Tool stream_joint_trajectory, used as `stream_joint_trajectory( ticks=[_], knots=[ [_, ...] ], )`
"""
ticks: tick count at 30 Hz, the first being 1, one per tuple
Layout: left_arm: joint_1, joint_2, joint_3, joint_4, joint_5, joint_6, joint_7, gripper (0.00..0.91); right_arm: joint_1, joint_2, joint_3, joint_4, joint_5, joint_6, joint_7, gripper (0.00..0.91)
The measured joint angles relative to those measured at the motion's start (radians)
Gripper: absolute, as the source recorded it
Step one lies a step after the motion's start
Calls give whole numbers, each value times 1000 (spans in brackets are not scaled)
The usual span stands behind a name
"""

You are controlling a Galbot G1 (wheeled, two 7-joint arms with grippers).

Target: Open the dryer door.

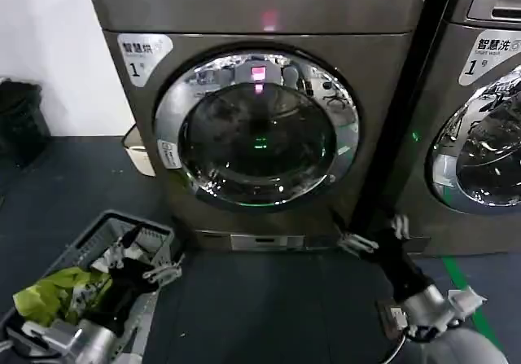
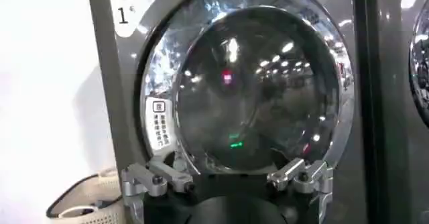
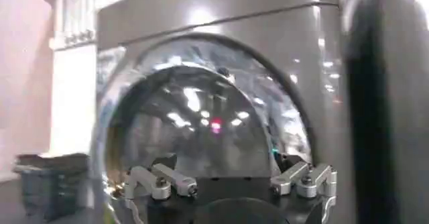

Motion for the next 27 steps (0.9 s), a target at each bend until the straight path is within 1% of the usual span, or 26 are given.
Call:
stream_joint_trajectory(
  ticks=[4, 9, 16, 20, 27],
  knots=[
    [7, -6, 7, -8, 13, 0, -1, 907, 85, -56, -100, -55, 1, -9, 7, 907],
    [19, -9, 7, -28, 15, 2, -3, 907, 204, -76, -225, -114, -1, -18, 13, 907],
    [27, -21, 15, -31, 15, 3, 0, 907, 337, -61, -361, -183, -23, -20, 18, 907],
    [32, -20, 16, -38, -1, 4, 9, 907, 385, -46, -415, -213, -23, -26, 22, 907],
    [30, -20, 25, -48, -1, -10, -9, 907, 448, -15, -495, -260, -31, -29, 34, 907]
  ],
)
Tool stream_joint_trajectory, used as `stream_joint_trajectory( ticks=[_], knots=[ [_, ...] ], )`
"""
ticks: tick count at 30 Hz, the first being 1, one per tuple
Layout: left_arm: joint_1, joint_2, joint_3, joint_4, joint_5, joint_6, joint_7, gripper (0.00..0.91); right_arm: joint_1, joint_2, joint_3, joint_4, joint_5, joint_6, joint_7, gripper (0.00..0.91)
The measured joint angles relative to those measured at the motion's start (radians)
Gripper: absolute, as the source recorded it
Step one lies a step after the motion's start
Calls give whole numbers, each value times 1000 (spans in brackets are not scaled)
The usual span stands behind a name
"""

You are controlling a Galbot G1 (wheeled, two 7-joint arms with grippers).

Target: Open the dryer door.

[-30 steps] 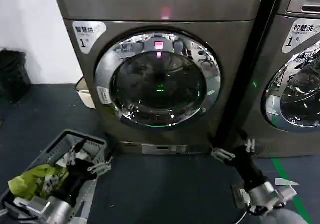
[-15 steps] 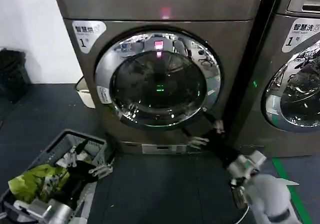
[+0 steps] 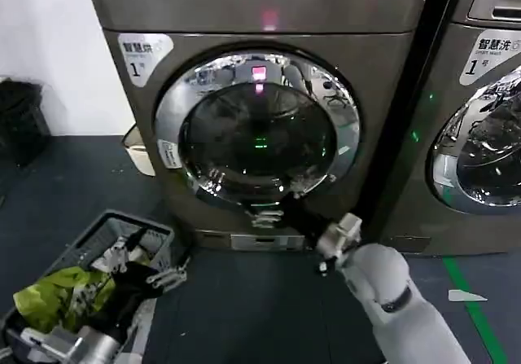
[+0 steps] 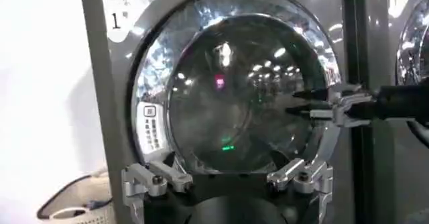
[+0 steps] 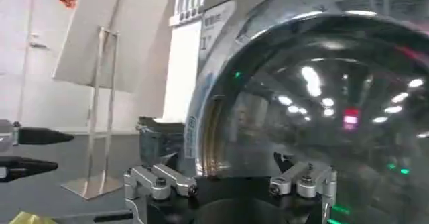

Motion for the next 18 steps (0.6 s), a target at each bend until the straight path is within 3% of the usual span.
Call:
stream_joint_trajectory(
  ticks=[18],
  knots=[
    [28, 15, -9, -6, 10, -19, -12, 907, 162, 107, -133, -182, -37, 2, 18, 907]
  ],
)
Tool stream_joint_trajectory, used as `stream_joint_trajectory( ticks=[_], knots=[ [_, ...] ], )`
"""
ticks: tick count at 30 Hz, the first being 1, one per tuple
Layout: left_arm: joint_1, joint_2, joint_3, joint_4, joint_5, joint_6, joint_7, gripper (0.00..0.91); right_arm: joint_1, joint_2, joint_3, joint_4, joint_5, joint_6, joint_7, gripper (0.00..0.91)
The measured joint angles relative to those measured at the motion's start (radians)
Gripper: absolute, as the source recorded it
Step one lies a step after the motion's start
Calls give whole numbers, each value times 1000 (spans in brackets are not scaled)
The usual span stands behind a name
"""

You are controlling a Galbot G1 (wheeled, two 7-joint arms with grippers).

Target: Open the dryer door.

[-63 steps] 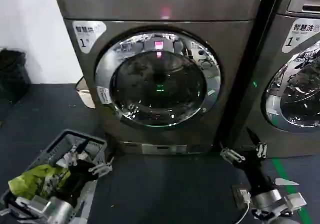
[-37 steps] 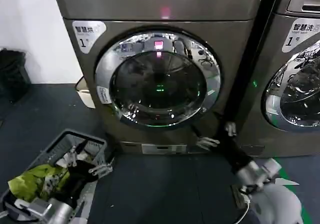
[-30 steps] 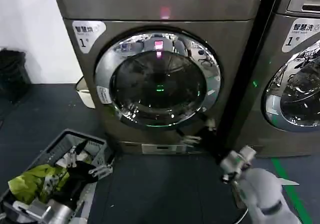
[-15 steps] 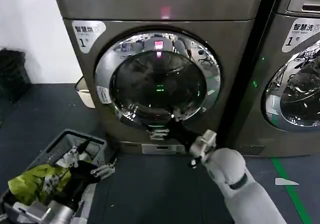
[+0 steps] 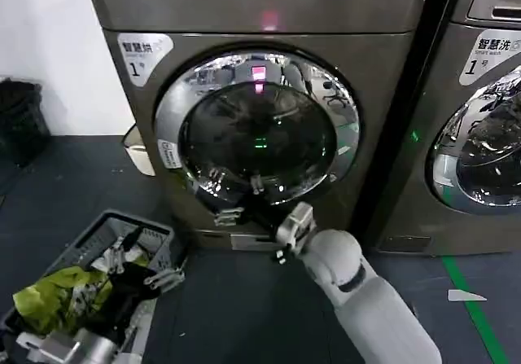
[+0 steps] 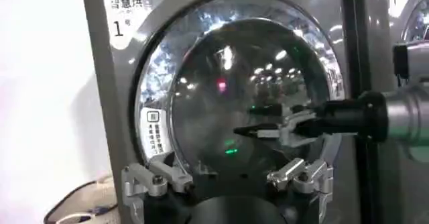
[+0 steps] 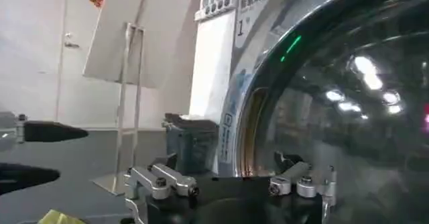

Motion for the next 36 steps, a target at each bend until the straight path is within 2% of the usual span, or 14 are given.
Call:
stream_joint_trajectory(
  ticks=[26, 36],
  knots=[
    [2, -6, 2, 7, 20, -15, -2, 907, 247, 167, -112, -381, 9, 31, -33, 907],
    [-5, -14, 9, 0, 18, -8, -3, 907, 284, 209, -130, -456, 12, 41, -52, 907]
  ],
)
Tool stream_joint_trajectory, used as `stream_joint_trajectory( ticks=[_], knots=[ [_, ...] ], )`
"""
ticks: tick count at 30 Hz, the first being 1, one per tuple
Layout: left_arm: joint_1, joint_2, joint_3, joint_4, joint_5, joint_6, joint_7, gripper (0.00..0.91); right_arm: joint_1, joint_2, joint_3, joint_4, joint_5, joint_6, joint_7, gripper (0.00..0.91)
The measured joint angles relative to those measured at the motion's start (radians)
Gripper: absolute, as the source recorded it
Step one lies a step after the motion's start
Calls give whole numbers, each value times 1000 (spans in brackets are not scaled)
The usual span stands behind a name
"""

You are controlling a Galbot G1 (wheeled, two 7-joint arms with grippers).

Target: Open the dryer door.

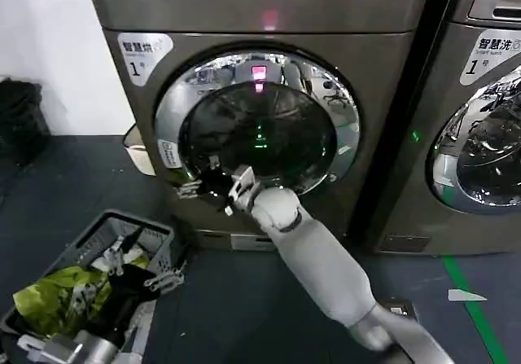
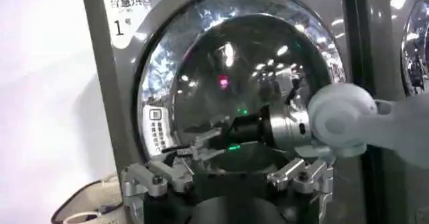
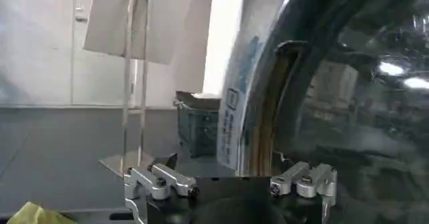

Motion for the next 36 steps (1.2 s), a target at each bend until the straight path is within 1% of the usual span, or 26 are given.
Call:
stream_joint_trajectory(
  ticks=[4, 9, 12, 16, 21, 26, 29, 31, 33, 36],
  knots=[
    [1, -1, 1, 0, 1, -1, 0, 907, 9, 5, 0, -19, 3, 1, -4, 907],
    [6, -1, 0, -5, 1, -2, 1, 907, 11, 7, -4, -22, 43, 1, -36, 907],
    [7, -3, -2, -7, 2, -3, 2, 907, 12, 0, -9, -27, 27, 30, -72, 907],
    [7, 0, -6, -7, 1, 0, 4, 907, 11, -5, -8, -21, 53, 29, -101, 907],
    [-2, 8, -26, 5, -7, 11, 8, 907, -12, -18, -7, 9, 57, 23, -172, 907],
    [-30, 23, -64, 25, -31, 77, 60, 907, -28, -43, -9, 53, 50, 24, -209, 907],
    [-46, 33, -89, 38, -53, 115, 67, 907, -35, -57, -11, 77, 58, 21, -229, 907],
    [-59, 38, -106, 45, -49, 125, 79, 907, -41, -66, -10, 90, 73, 12, -253, 907],
    [-73, 45, -125, 49, -31, 139, 75, 907, -48, -75, -3, 104, 89, 2, -276, 907],
    [-96, 57, -152, 54, -28, 189, 55, 907, -56, -87, 3, 124, 100, 0, -301, 907]
  ],
)
